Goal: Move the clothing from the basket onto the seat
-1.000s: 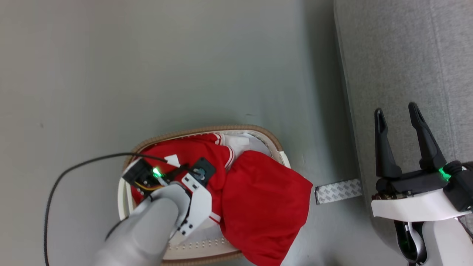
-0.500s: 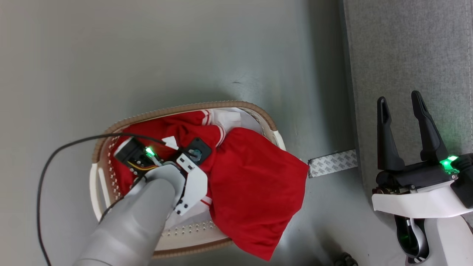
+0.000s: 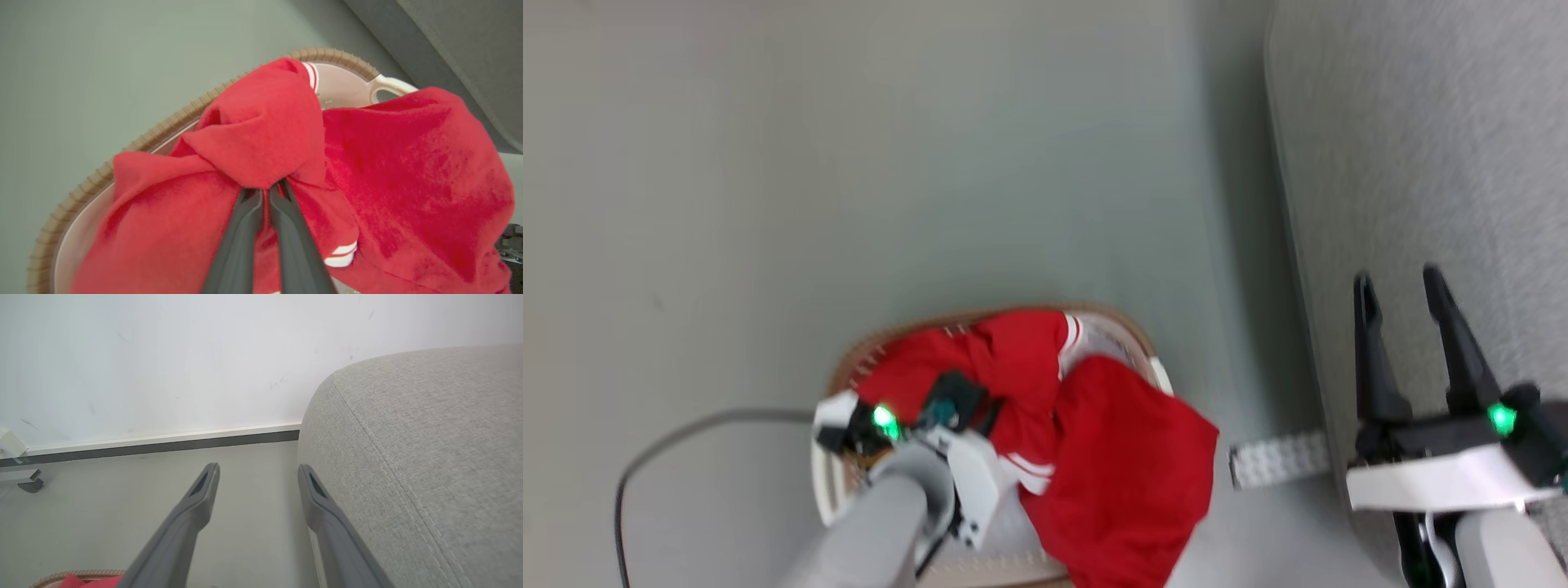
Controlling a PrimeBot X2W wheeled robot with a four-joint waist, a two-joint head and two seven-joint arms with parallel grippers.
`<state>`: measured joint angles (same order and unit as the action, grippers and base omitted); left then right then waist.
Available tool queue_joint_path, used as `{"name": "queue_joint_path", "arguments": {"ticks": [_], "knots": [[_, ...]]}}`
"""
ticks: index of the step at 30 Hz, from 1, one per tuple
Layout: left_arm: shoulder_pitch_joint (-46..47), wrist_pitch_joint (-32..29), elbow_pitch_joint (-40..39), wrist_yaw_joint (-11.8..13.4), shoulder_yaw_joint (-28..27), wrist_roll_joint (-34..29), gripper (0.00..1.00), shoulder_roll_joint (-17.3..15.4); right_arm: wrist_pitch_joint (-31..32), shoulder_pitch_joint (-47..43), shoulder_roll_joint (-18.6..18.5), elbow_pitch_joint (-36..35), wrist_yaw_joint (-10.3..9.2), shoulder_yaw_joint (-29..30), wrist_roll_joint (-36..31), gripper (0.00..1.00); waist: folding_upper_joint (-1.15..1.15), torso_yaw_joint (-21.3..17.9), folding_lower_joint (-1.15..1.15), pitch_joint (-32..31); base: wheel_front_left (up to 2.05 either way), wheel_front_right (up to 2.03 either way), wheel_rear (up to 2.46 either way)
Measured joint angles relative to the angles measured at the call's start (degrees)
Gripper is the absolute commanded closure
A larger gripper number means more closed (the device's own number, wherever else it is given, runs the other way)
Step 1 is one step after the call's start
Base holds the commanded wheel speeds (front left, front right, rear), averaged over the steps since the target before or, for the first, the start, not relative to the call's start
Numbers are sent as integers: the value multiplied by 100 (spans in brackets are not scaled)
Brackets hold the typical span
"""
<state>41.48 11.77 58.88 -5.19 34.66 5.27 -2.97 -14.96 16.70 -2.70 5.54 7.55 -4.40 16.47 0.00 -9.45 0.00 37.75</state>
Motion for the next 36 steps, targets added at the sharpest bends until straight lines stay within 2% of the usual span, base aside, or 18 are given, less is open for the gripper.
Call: {"name": "queue_joint_path", "arguments": {"ticks": [8, 15, 19, 30, 36], "knots": [[-1096, 44, -1176, 32, -13, 981, 100, 12, 0, -855, 8, 305, 0, 149, 5, 0, 0, 340, -2, -1387, 0, 0, 0], [-1780, -203, -2387, 431, -163, 1381, 100, 5, 0, -1433, 5, 409, 0, 363, -144, 0, 0, 675, -2, -2486, 0, 0, 0], [-2137, -378, -3187, 644, -335, 1494, 100, -185, 0, -1661, 3, 413, 0, 421, -222, 0, 0, 825, -3, -2978, 0, 0, 0], [-2665, -1018, -5220, 1140, -650, 1692, 100, -682, 0, -2145, 1, 342, 0, 498, -326, 0, 0, 987, -2, -3868, 0, 0, 0], [-2735, -1325, -5760, 1273, -693, 1692, 100, -861, 1, -2167, 2, 163, 0, 272, -455, 0, 0, 983, -1, -3997, 0, 0, 0]]}}
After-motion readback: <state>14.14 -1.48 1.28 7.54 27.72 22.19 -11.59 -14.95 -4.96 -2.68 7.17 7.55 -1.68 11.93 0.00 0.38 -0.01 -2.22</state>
